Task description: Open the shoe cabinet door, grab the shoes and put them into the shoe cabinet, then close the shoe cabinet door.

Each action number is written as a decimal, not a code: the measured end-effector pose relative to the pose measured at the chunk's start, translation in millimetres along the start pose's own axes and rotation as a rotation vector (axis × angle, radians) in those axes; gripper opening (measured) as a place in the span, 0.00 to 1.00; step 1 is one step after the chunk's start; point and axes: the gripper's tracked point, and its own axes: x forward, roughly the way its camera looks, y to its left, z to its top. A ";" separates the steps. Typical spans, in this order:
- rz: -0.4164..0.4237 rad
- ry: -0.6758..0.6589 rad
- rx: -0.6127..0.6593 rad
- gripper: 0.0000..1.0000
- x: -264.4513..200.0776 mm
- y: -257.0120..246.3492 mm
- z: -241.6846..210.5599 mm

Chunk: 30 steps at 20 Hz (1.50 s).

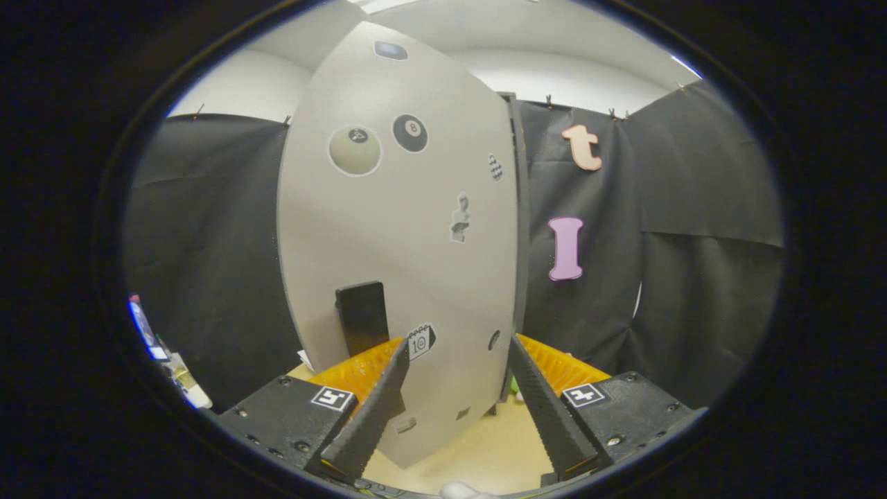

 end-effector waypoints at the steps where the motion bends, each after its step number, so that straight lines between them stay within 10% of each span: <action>1: 0.009 -0.001 -0.003 0.95 9.5 13.5 -0.2; 12: 0.170 0.000 -0.025 0.99 65.4 154.8 -1.1; 30: -0.036 -0.038 0.013 0.98 17.8 29.1 42.5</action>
